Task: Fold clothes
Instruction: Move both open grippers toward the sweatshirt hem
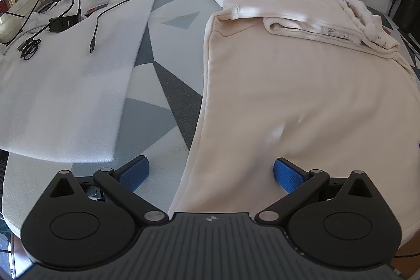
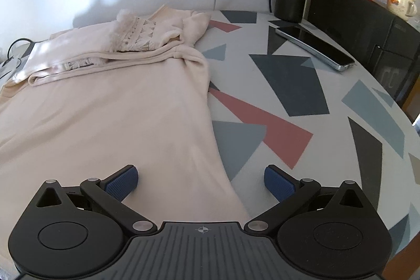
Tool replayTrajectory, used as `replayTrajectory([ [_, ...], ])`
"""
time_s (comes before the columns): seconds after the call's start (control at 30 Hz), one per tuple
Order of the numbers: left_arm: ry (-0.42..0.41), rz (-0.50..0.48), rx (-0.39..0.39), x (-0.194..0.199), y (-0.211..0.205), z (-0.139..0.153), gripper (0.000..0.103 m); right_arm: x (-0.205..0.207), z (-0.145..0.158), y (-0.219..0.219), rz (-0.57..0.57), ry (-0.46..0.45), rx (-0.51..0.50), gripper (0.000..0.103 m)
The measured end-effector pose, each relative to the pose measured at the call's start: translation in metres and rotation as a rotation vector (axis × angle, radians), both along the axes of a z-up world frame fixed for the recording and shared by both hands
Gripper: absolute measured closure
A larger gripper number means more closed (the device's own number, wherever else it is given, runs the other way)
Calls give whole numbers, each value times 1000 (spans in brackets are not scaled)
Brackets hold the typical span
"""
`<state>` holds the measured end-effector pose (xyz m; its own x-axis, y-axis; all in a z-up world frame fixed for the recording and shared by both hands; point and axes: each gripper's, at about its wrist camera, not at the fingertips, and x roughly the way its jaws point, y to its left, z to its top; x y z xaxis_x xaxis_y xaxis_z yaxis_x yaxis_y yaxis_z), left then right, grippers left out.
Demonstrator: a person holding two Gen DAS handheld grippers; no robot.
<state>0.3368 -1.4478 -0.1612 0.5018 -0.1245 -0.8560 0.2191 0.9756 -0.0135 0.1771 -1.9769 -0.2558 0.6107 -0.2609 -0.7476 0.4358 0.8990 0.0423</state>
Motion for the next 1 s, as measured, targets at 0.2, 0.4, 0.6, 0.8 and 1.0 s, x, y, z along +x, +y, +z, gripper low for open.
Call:
replayTrajectory([
  [0.2, -11, 27, -1, -3, -1, -1, 0, 1, -1, 2, -22, -7, -6, 1],
  [0.4, -53, 29, -8, -11, 1, -4, 0, -4, -2, 1, 1, -22, -13, 1],
  [0.6, -65, 26, -8, -13, 2, -5, 0, -4, -1, 1, 13, -17, -9, 1],
  [0.8, -79, 22, -10, -16, 2, -7, 0, -7, 2, -3, 23, -13, 19, 1],
  [1.0, 37, -52, -181, -15, 27, 24, 2, -44, 26, -21, 29, -110, 118, 3],
])
